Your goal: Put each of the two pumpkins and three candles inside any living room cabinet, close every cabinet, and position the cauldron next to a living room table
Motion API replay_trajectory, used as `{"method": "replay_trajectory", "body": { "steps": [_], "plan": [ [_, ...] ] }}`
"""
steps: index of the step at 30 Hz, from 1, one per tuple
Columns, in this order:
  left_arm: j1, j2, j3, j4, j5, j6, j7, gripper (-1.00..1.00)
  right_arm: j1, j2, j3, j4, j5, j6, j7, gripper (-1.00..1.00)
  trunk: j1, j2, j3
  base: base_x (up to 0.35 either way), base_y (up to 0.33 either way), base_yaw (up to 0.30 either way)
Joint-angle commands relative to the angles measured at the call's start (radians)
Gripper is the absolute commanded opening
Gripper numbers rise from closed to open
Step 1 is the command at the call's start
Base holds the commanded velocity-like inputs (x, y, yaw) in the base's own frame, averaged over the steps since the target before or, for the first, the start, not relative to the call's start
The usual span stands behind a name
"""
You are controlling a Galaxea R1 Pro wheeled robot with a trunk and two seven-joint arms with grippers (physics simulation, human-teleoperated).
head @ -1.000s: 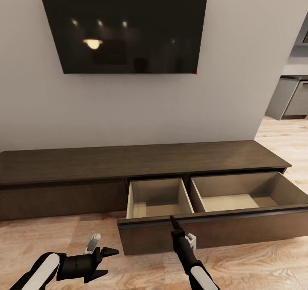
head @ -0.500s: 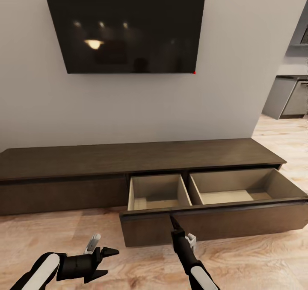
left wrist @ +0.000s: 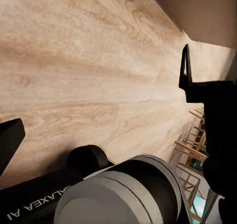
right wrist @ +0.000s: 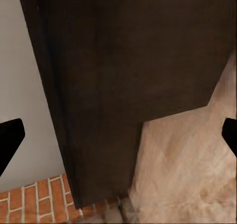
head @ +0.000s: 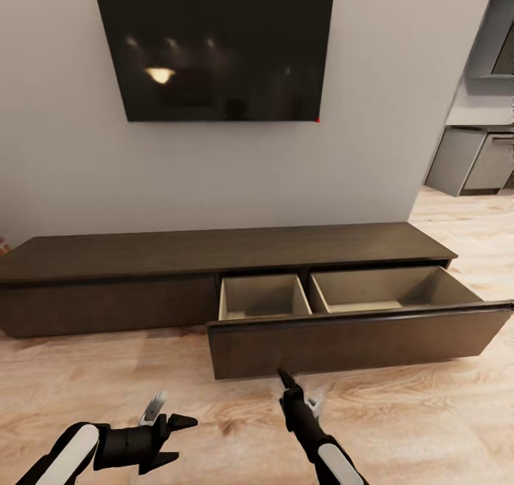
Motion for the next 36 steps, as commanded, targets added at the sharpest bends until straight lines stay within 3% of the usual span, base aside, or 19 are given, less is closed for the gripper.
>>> {"method": "replay_trajectory", "body": {
  "steps": [1,4,8,10,11,13,15,17,18,21,25,36],
  "plan": [
    [0.000,0.000,0.001,0.001,0.000,0.000,0.002,1.00,0.000,0.000,0.000,-0.001,0.000,0.016,-0.014,1.00,0.000,0.000,0.000,-0.330,0.000,0.000],
    [-0.001,-0.001,0.000,0.005,-0.002,-0.004,0.010,1.00,0.000,-0.002,0.000,-0.011,-0.001,0.076,-0.083,1.00,0.000,0.000,0.000,-0.330,0.000,0.000],
    [-0.001,-0.002,-0.004,0.010,-0.006,-0.010,0.016,1.00,0.011,-0.022,0.001,-0.008,0.001,0.094,-0.111,1.00,0.000,0.000,0.000,-0.318,0.000,0.000],
    [-0.001,0.000,0.000,0.010,-0.021,-0.010,0.036,1.00,0.012,-0.071,0.001,-0.013,-0.002,0.137,-0.115,1.00,0.000,0.000,0.000,-0.176,0.000,0.000],
    [-0.001,0.001,0.001,0.010,-0.024,-0.009,0.041,1.00,0.012,-0.081,0.001,-0.012,-0.002,0.153,-0.115,1.00,0.000,0.000,0.000,-0.095,0.000,0.000],
    [-0.002,0.002,0.002,0.006,-0.030,-0.008,0.067,1.00,0.012,-0.135,-0.002,-0.008,-0.001,0.271,-0.116,1.00,0.000,0.000,0.004,-0.037,0.000,0.000],
    [-0.002,0.002,0.003,0.005,-0.031,-0.008,0.084,1.00,0.013,-0.164,-0.003,-0.007,-0.001,0.326,-0.116,1.00,-0.001,0.001,0.012,-0.016,0.000,0.000],
    [-0.002,0.000,0.003,0.004,-0.032,-0.008,0.153,1.00,0.017,-0.208,-0.004,-0.004,0.000,0.376,-0.111,1.00,-0.002,0.001,0.019,-0.005,0.000,0.000],
    [-0.002,-0.001,0.004,0.004,-0.032,-0.008,0.185,1.00,0.022,-0.216,-0.004,-0.003,0.001,0.382,-0.109,1.00,-0.003,0.001,0.023,-0.002,0.000,0.000],
    [-0.002,-0.007,0.004,0.001,-0.031,-0.008,0.276,1.00,0.035,-0.226,-0.004,-0.003,0.003,0.389,-0.106,1.00,-0.004,0.002,0.035,0.000,0.000,0.000],
    [-0.002,-0.024,0.004,-0.002,-0.031,-0.008,0.325,1.00,0.040,-0.229,-0.002,0.026,0.006,0.393,-0.111,1.00,-0.006,0.003,0.050,0.000,0.000,0.000],
    [-0.002,-0.031,-0.001,-0.004,-0.031,-0.008,0.341,1.00,0.040,-0.229,0.005,0.067,0.007,0.392,-0.118,1.00,-0.011,0.006,0.093,0.000,0.000,0.000]
  ]
}}
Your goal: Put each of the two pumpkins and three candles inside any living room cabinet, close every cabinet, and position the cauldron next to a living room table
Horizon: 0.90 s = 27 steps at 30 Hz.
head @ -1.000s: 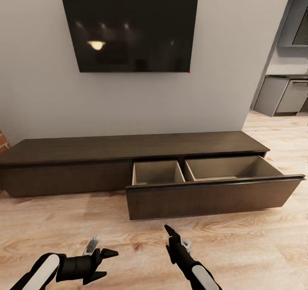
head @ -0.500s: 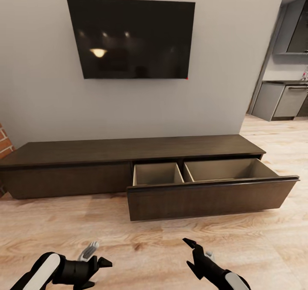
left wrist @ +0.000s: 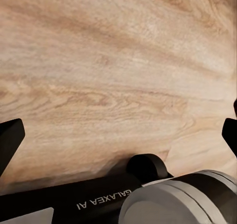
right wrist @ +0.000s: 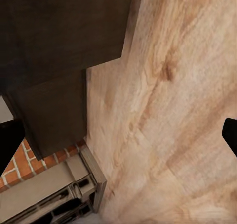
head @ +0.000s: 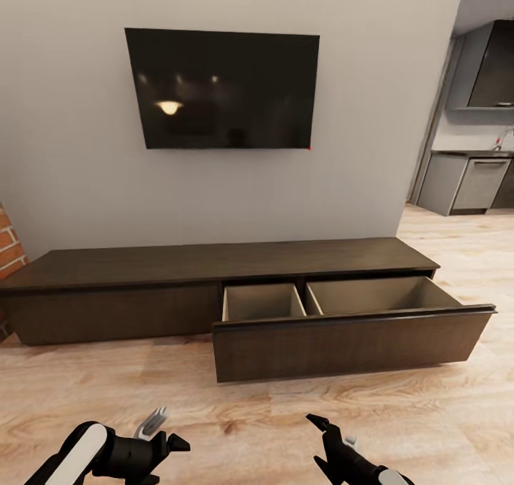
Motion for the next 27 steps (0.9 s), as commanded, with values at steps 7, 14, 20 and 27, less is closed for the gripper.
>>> {"method": "replay_trajectory", "body": {
  "steps": [7,14,20,27],
  "plan": [
    [0.000,0.000,0.000,0.000,0.000,-0.001,0.002,1.00,0.000,0.008,0.000,0.055,-0.003,-0.034,-0.007,1.00,-0.027,0.049,0.022,0.000,0.000,0.000],
    [0.000,-0.002,-0.001,0.000,-0.002,-0.001,0.020,1.00,0.000,0.024,-0.011,0.139,-0.016,-0.231,-0.014,1.00,-0.054,0.098,0.044,0.000,0.000,0.000],
    [0.000,-0.002,-0.001,0.000,-0.001,-0.001,0.061,1.00,0.000,0.030,-0.009,0.177,-0.016,-0.260,-0.020,1.00,-0.077,0.140,0.063,0.000,0.000,0.000],
    [0.000,-0.015,-0.001,-0.024,0.000,-0.002,0.102,1.00,0.000,0.029,-0.001,0.176,-0.004,-0.268,-0.102,1.00,-0.103,0.189,0.085,0.000,0.000,0.000]
  ]
}}
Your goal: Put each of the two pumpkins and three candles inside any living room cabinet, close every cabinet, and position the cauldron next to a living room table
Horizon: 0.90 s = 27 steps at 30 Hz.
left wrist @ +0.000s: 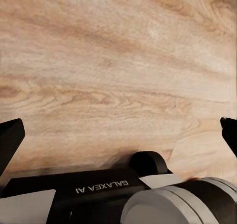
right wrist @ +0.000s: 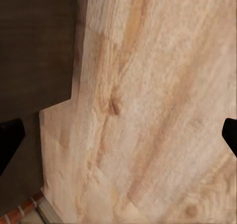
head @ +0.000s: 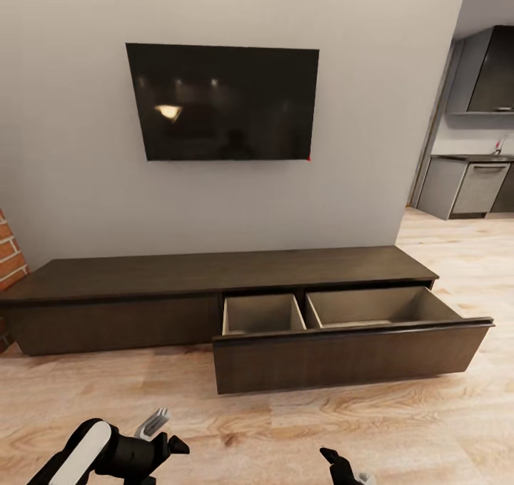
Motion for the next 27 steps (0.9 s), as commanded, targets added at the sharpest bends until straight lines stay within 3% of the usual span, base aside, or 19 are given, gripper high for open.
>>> {"method": "replay_trajectory", "body": {
  "steps": [1,3,8,12,16,22,27],
  "plan": [
    [0.000,-0.006,0.000,-0.003,-0.001,0.000,0.030,1.00,0.000,0.000,0.003,-0.003,0.002,-0.002,-0.047,1.00,-0.004,0.007,0.003,0.000,0.000,0.000],
    [0.000,-0.011,0.000,-0.008,-0.001,0.000,0.071,1.00,0.000,0.001,0.015,-0.014,0.013,-0.005,-0.124,1.00,-0.012,0.021,0.009,0.000,0.000,0.000],
    [0.000,-0.028,0.000,-0.015,-0.002,-0.008,0.142,1.00,0.000,0.004,0.101,-0.103,0.091,-0.013,-0.372,1.00,-0.031,0.056,0.025,0.000,0.000,0.000],
    [0.000,-0.049,0.000,-0.016,-0.002,-0.018,0.183,1.00,0.000,0.025,0.120,-0.145,0.108,-0.014,-0.545,1.00,-0.046,0.084,0.038,0.000,0.000,0.000],
    [0.000,-0.060,0.000,-0.015,-0.002,-0.022,0.232,1.00,0.000,0.039,0.124,-0.159,0.112,-0.038,-0.672,1.00,-0.061,0.112,0.050,0.000,0.000,0.000],
    [0.000,-0.063,0.000,-0.014,-0.002,-0.032,0.262,1.00,0.001,0.038,0.136,-0.162,0.114,-0.060,-0.719,1.00,-0.084,0.154,0.069,-0.084,0.000,0.000],
    [0.000,-0.064,-0.001,-0.014,-0.002,-0.044,0.267,1.00,0.002,0.040,0.251,-0.190,0.175,-0.074,-0.714,1.00,-0.104,0.189,0.085,-0.256,0.000,0.000]
  ]
}}
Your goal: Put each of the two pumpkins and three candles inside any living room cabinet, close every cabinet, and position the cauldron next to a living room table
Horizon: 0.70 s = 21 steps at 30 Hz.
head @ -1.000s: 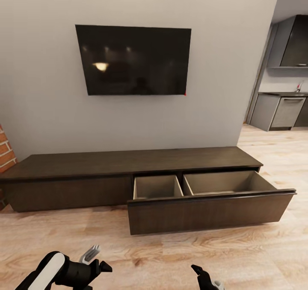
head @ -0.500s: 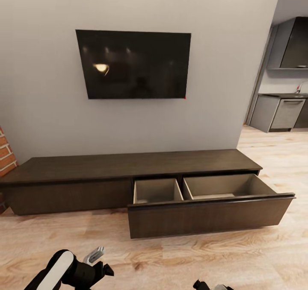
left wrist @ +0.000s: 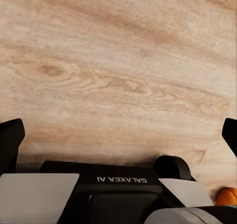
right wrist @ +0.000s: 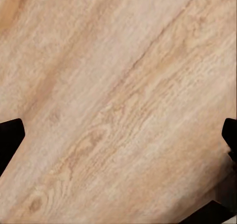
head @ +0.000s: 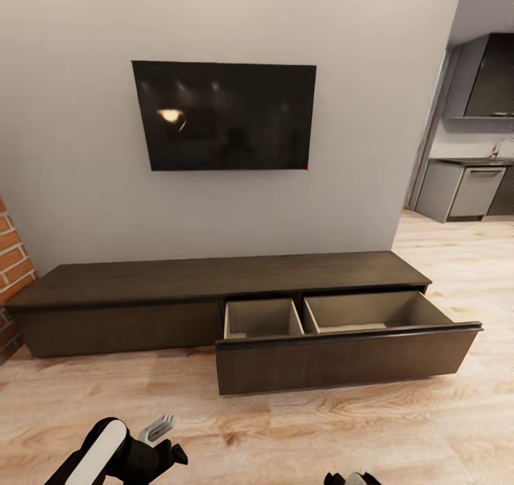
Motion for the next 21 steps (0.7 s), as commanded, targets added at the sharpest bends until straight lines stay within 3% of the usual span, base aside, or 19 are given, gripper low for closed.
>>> {"method": "replay_trajectory", "body": {
  "steps": [1,7,10,13,19,21],
  "plan": [
    [0.000,0.000,0.000,0.000,0.000,0.000,0.000,1.00,0.000,0.000,0.011,-0.009,0.006,-0.006,0.002,1.00,-0.004,0.007,0.003,-0.157,0.000,0.000],
    [0.000,-0.003,0.000,-0.001,0.000,-0.002,0.000,1.00,0.000,0.002,0.069,-0.066,0.042,-0.043,0.013,1.00,-0.027,0.049,0.022,-0.043,0.000,0.000],
    [0.000,-0.004,0.000,0.000,0.000,-0.004,0.000,1.00,0.000,0.002,0.119,-0.070,0.112,-0.050,0.012,1.00,-0.038,0.070,0.031,-0.005,0.000,0.000],
    [0.000,-0.003,0.000,0.000,0.000,-0.006,0.000,1.00,0.000,0.003,0.139,-0.071,0.154,-0.052,0.012,1.00,-0.050,0.091,0.041,-0.001,0.000,0.000],
    [0.000,-0.003,-0.002,0.000,-0.011,-0.008,0.002,1.00,0.000,0.003,0.148,-0.077,0.168,-0.052,0.012,1.00,-0.073,0.133,0.059,0.000,0.000,0.000],
    [0.000,-0.004,-0.001,0.000,-0.040,-0.009,0.002,1.00,0.000,0.003,0.149,-0.077,0.170,-0.053,0.013,1.00,-0.081,0.147,0.064,0.000,0.000,-0.020]
  ]
}}
